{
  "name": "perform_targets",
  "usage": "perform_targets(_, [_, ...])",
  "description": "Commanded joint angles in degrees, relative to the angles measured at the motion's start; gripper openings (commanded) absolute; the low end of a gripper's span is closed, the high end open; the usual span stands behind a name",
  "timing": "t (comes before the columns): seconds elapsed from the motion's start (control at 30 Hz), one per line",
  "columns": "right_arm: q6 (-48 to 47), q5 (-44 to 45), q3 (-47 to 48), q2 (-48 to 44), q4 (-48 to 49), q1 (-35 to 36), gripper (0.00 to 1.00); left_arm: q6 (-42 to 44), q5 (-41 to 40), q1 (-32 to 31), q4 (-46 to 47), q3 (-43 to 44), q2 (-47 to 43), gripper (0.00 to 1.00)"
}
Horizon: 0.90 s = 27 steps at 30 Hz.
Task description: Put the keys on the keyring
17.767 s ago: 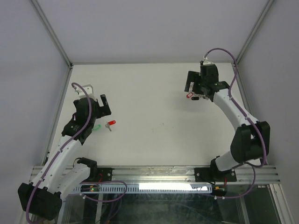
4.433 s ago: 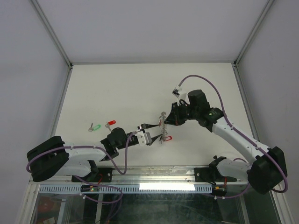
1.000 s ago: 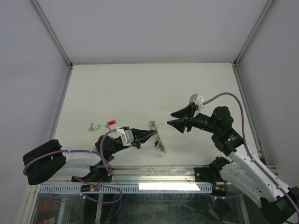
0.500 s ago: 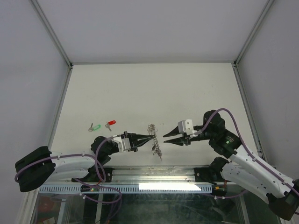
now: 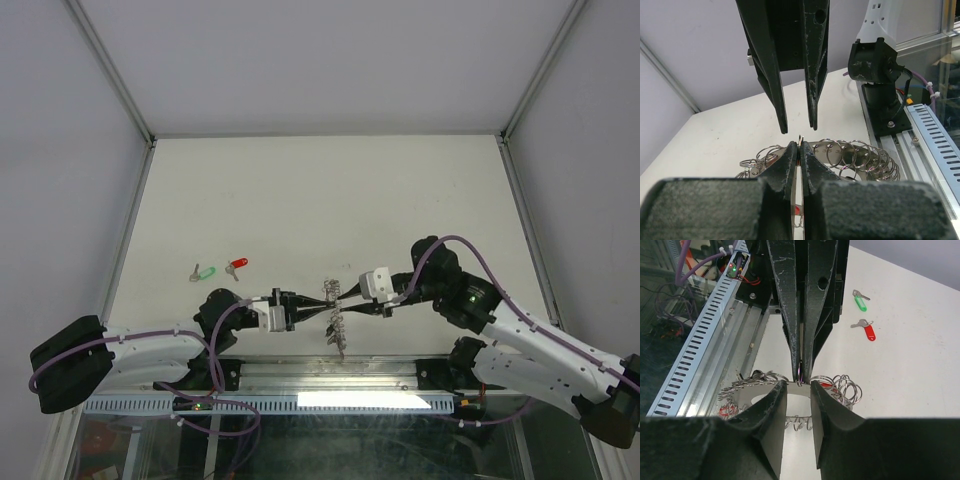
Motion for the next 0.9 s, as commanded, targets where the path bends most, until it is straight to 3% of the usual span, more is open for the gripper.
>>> perform_targets(0.0, [-2.16,2.67,2.42,0.17,0.59,1.22,0.29,1.04,2.26,-0.39,2.30,3.26,-0.48,0.00])
perform_targets(0.33, [-2.40,5.84,2.89,2.41,-0.42,3.09,0.26,1.35,2.00,-0.38,0.98,4.23,0.29,0.00])
perform_targets(0.87, [1.69,10.02,4.54,6.26,-3.67,4.74,0.00,1.09,-4.48,-0.38,0.70,3.36,2.16,0.00])
